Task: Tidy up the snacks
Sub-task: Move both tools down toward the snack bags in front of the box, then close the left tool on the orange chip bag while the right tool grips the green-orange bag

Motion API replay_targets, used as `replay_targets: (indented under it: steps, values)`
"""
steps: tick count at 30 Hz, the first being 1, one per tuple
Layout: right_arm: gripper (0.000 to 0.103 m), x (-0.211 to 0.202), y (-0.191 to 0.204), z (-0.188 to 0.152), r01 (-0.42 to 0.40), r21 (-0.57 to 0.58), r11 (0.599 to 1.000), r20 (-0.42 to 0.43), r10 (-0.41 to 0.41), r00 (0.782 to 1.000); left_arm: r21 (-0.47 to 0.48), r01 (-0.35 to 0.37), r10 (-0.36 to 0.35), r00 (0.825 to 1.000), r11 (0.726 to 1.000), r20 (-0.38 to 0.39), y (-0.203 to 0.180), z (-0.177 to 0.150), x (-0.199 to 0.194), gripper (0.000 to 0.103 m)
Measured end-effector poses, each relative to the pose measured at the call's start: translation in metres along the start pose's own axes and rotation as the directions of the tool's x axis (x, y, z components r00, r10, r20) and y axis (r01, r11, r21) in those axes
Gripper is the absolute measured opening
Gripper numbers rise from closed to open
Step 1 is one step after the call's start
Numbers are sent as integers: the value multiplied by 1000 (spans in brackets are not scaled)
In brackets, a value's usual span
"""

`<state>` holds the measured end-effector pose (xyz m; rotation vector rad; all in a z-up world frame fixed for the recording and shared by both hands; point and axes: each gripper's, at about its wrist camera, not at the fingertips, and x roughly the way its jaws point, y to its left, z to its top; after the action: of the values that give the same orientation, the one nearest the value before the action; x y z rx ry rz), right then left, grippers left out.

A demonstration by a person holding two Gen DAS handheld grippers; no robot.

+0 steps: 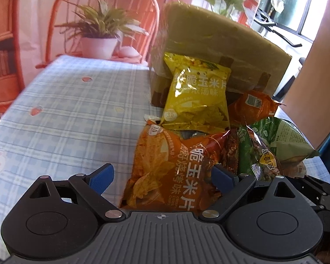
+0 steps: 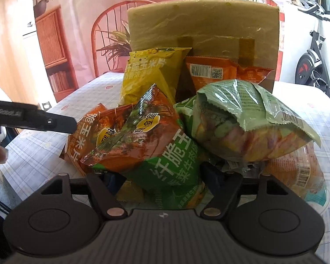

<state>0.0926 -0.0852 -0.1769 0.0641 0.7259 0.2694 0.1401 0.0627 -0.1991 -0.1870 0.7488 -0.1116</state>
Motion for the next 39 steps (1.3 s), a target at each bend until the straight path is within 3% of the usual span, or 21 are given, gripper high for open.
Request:
replay_targets:
  steps: [5,19,39]
  values:
    - [75,1,-1,-2,-4,-4,1000,5,4,1000,0,101,-101,994,995,-37,2,5,21,97]
    - [75,2,1,-2,1,-12,1000,-1,-1,1000,6,112,-112,993,994,-26,7,4,46,103]
    - [75,6,1,0,9,-30,1000,-14,-9,1000,-37,150,-151,988,988,-24,21,2,45,103]
